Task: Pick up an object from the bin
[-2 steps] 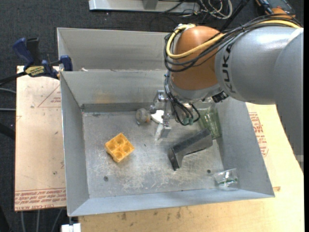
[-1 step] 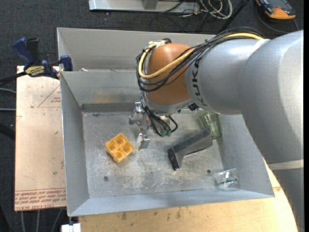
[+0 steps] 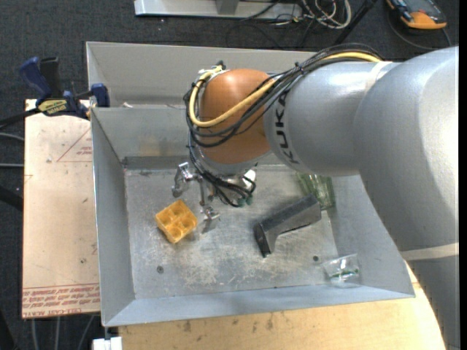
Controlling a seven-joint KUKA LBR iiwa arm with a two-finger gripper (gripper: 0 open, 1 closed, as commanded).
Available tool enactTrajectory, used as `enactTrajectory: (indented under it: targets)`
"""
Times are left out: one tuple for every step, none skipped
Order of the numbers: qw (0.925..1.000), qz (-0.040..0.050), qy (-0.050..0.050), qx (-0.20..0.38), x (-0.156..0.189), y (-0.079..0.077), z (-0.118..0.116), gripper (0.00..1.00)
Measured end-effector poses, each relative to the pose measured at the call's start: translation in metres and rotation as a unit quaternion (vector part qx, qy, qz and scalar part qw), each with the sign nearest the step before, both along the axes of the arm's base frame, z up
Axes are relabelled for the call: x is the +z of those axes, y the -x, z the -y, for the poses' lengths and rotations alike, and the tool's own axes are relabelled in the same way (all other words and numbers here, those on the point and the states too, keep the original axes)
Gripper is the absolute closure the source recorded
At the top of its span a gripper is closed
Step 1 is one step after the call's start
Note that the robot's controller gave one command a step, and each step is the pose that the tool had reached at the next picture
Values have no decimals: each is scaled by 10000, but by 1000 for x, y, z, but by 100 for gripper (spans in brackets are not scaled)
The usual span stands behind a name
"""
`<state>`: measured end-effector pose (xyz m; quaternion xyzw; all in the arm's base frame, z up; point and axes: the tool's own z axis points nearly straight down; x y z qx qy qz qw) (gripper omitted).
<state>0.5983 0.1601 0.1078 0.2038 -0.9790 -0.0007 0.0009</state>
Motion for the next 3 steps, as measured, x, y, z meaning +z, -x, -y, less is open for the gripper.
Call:
enactTrajectory:
  targets:
    - [9976,22,-7,687,9,5,-10,0]
    - [9987,20,-6,508,-21,12,-23,0]
    - [9804,36,-55,1971,-29,9,-21,100]
